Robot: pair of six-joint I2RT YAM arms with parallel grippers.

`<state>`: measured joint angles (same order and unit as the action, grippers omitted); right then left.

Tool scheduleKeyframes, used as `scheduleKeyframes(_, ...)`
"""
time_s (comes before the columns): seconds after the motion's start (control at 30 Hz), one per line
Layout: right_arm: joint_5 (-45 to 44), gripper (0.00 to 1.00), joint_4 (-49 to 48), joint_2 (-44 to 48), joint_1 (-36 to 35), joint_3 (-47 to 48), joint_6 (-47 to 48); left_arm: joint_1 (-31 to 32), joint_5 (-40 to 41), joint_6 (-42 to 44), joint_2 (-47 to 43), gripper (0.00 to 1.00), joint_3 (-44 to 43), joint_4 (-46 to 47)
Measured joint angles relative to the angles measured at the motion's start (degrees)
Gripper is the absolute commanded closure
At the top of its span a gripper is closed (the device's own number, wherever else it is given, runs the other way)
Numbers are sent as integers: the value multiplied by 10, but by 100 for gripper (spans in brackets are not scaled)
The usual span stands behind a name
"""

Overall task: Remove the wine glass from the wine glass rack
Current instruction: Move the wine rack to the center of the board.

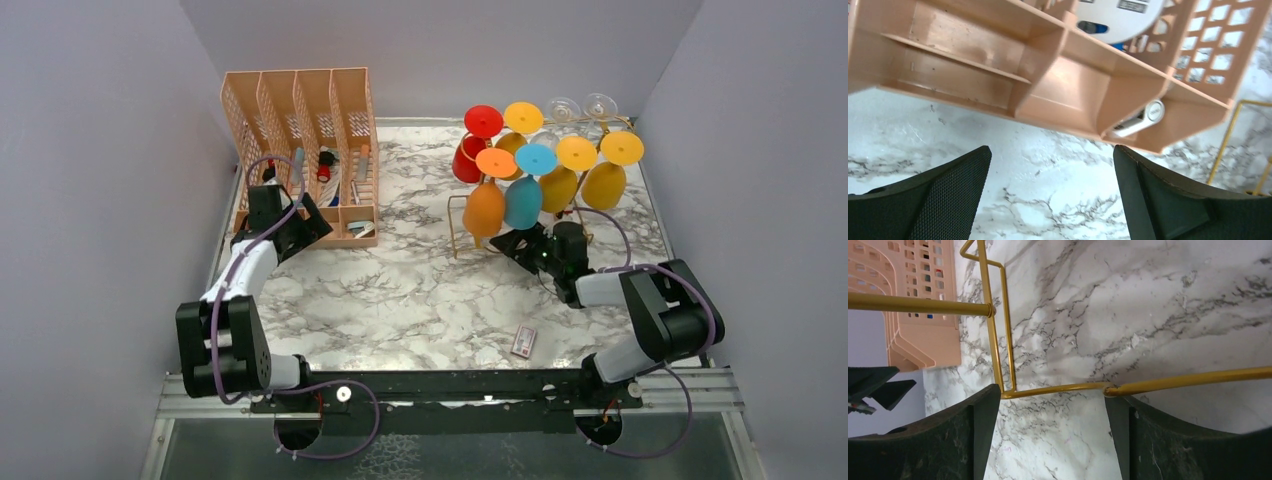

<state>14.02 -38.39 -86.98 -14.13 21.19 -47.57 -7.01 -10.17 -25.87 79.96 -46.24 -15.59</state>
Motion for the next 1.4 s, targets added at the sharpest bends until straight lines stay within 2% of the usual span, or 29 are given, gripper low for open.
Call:
scheduleKeyframes(0.27, 18, 23, -60, -62, 0, 26, 0, 0, -35, -1, -106, 1, 23, -10)
scheduleKeyframes(0.5, 35, 23, -89, -111, 0, 60, -4, 0, -57, -3, -149, 1, 23, -30)
scheduleKeyframes(0.77, 39, 22, -101, -116, 0, 59, -4, 0, -88, -4, -181, 1, 26, -44)
scheduleKeyframes(1.13, 39, 17, -89, -70, 0, 19, -4, 0, -134, 0, -212, 1, 57, -54)
scheduleKeyframes(1.4, 39, 14, -12, 22, 0, -26, 0, 0, -163, 7, -228, 1, 77, -54)
